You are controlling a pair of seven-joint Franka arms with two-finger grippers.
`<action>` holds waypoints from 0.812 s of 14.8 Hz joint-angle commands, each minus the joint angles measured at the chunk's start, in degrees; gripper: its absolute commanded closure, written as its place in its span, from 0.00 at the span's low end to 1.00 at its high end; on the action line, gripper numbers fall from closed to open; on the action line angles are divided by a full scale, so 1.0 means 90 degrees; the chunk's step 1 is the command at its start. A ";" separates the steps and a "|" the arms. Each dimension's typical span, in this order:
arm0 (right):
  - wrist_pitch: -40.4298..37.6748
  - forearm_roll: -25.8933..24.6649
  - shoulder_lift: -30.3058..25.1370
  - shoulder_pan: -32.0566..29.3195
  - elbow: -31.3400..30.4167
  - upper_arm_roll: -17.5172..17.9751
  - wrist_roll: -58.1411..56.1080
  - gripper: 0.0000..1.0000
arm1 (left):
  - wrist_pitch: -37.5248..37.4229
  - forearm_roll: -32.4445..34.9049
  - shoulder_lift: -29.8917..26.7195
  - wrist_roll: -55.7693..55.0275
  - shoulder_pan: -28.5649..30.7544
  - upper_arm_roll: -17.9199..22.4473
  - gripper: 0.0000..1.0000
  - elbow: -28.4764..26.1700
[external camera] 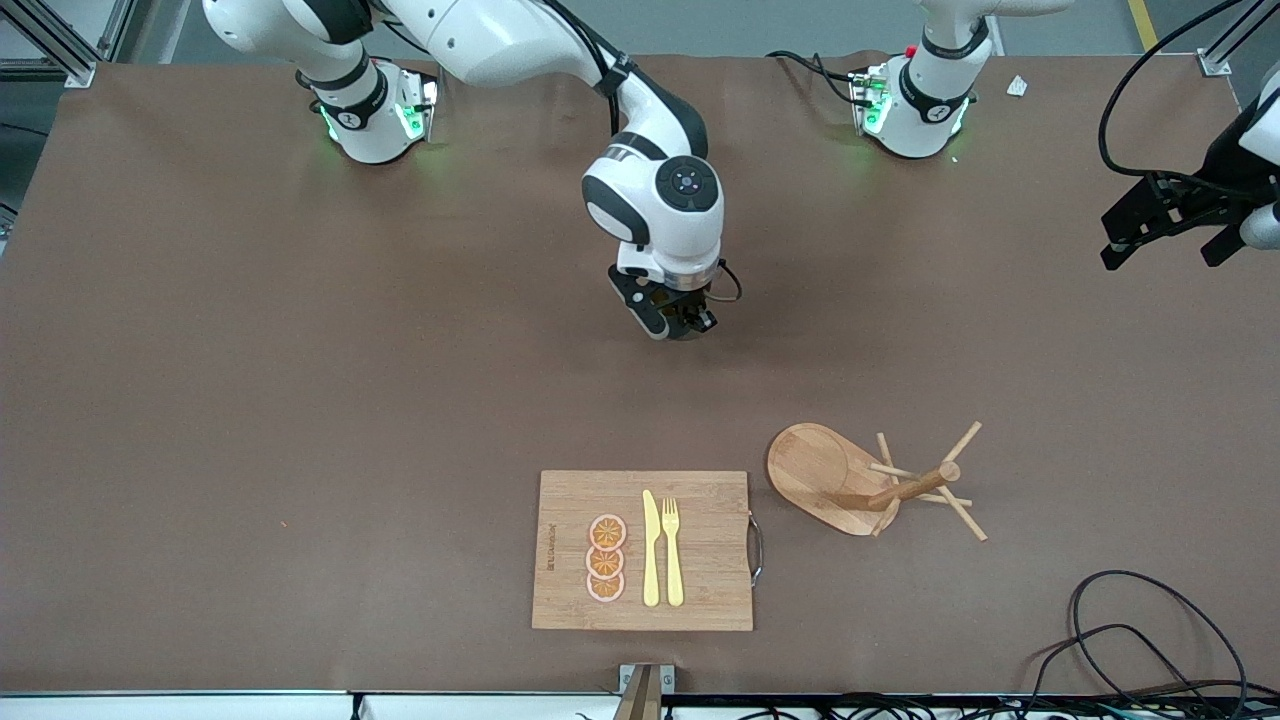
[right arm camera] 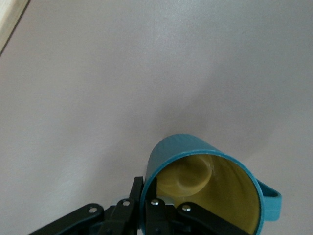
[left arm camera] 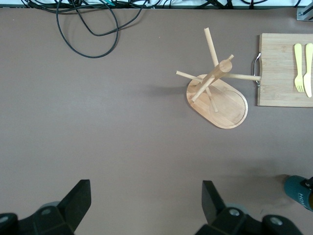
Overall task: Pass cup and hang on rack
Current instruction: 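Hold the mug with the right gripper while the left gripper approaches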
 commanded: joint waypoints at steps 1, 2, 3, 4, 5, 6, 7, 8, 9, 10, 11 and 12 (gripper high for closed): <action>-0.0057 -0.0379 0.0232 0.0138 0.0291 -0.0070 0.0443 1.00 | -0.0110 0.0094 0.0047 -0.0058 0.0034 -0.0026 0.00 0.0123; -0.0066 -0.0379 0.0232 0.0138 0.0310 -0.0070 0.0444 1.00 | -0.0110 0.0094 0.0057 -0.0058 0.0025 -0.0026 0.00 0.0123; -0.0057 -0.0379 0.0232 0.0138 0.0311 -0.0070 0.0444 1.00 | -0.0110 0.0094 0.0057 -0.0058 0.0025 -0.0026 0.00 0.0123; -0.0047 -0.0379 0.0242 0.0138 0.0311 -0.0070 0.0454 1.00 | -0.0119 0.0094 0.0057 -0.0058 0.0025 -0.0026 0.00 0.0123; -0.0037 -0.0379 0.0252 0.0138 0.0311 -0.0070 0.0463 1.00 | -0.0119 0.0094 0.0057 -0.0067 0.0025 -0.0026 0.00 0.0123; -0.0037 -0.0379 0.0271 0.0147 0.0311 -0.0070 0.0464 1.00 | -0.0119 0.0094 0.0057 -0.0058 0.0025 -0.0026 0.00 0.0123; -0.0037 -0.0379 0.0272 0.0148 0.0330 -0.0070 0.0464 1.00 | -0.0110 0.0094 0.0047 -0.0067 0.0025 -0.0026 0.00 0.0133; -0.0037 -0.0379 0.0281 0.0148 0.0340 -0.0070 0.0464 0.98 | -0.0110 0.0104 0.0057 -0.0068 0.0015 -0.0026 0.00 0.0133; -0.0047 -0.0389 0.0301 0.0186 0.0340 -0.0070 0.0464 0.95 | -0.0110 0.0104 0.0057 -0.0068 0.0015 -0.0026 0.00 0.0133; -0.0047 -0.0389 0.0310 0.0187 0.0350 -0.0080 0.0464 0.85 | -0.0110 0.0104 0.0057 -0.0068 0.0015 -0.0026 0.00 0.0133; -0.0047 -0.0389 0.0311 0.0187 0.0350 -0.0080 0.0464 0.72 | -0.0110 0.0094 0.0057 -0.0068 0.0025 -0.0026 0.00 0.0133; -0.0047 -0.0389 0.0311 0.0187 0.0350 -0.0080 0.0454 0.63 | -0.0119 0.0104 0.0057 -0.0068 0.0025 -0.0026 0.00 0.0123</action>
